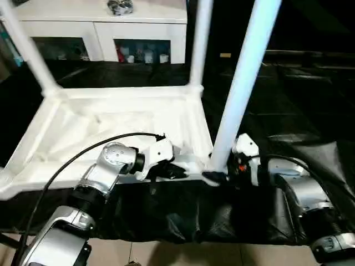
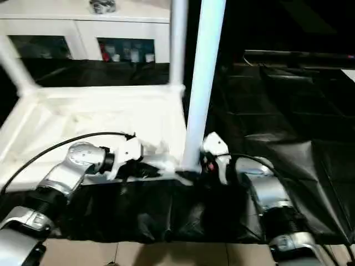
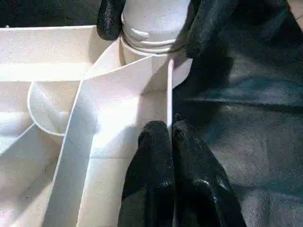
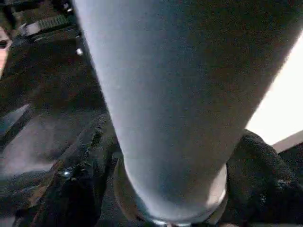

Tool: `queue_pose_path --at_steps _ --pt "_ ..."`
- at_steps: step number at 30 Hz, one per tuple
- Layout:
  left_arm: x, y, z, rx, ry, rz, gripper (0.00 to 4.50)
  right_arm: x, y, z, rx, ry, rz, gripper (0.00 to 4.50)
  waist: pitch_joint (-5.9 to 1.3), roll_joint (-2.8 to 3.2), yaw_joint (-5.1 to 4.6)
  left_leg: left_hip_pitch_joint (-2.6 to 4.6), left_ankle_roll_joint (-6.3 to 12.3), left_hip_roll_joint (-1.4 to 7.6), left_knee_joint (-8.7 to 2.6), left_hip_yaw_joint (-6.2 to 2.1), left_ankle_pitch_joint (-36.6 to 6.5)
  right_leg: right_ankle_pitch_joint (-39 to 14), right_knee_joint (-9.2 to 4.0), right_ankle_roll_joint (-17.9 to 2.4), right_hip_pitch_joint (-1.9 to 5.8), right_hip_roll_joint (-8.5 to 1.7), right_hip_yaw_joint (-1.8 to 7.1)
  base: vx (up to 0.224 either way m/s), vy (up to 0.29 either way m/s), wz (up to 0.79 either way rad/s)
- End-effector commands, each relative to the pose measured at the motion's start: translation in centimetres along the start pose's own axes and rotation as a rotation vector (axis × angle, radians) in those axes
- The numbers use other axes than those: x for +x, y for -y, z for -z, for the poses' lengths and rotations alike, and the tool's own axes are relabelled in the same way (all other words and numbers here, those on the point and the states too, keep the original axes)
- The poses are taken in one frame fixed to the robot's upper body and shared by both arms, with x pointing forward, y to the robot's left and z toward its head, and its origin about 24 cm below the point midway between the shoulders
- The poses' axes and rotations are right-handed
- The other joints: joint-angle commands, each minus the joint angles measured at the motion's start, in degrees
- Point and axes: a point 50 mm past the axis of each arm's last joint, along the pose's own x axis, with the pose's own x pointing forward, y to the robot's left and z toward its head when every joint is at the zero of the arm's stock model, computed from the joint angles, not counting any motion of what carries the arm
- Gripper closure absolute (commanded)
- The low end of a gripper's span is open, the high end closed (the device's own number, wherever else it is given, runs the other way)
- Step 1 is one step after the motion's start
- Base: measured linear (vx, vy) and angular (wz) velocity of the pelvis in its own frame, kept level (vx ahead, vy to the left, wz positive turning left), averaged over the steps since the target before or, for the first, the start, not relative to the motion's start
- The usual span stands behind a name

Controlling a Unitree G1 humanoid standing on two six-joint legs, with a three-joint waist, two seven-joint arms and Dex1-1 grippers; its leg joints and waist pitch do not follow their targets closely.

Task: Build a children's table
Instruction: Rotate leg to tighten

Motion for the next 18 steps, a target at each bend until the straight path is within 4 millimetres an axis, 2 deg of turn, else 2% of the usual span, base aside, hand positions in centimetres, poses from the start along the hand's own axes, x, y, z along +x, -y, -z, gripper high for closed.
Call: queue_pose_path --at_steps 1,7,14,18 --pt "0.21 -0.25 -0.26 0.012 -0.007 -0.010 4.50 1.66 -1.92 0.09 -0.001 -0.004 -0.177 1.40 -2.73 -0.41 0.12 0.44 3.47 1.23 -3.54 0.28 -13.8 -10.5 -3.18 -13.8 2.64 -1.92 1.42 0.000 0.000 0.00" --pt "-0.32 -0.33 -0.03 0.014 -0.021 0.006 4.50 1.68 -2.11 0.12 0.007 -0.005 -0.201 1.81 -2.96 -0.32 0.28 0.28 4.13 1.16 -3.28 0.30 -11.3 -6.4 -2.72 -14.9 2.81 -1.99 1.31 0.000 0.000 0.00" --pt "-0.29 -0.25 0.13 0.012 -0.020 0.001 4.50 1.77 -2.57 0.34 0.026 0.012 -0.201 1.85 -2.86 -0.37 0.41 0.40 3.72 1.22 -3.39 0.31 -12.6 -9.0 -2.98 -14.2 2.73 -2.03 1.34 0.000 0.000 0.00" --pt "0.02 -0.37 0.08 0.005 -0.013 -0.034 4.50 2.26 -2.24 0.33 0.049 0.054 -0.100 1.86 -2.76 -0.35 0.49 0.37 3.13 1.16 -3.53 0.27 -13.0 -10.2 -3.10 -13.8 2.64 -2.05 1.34 0.000 0.000 0.00"
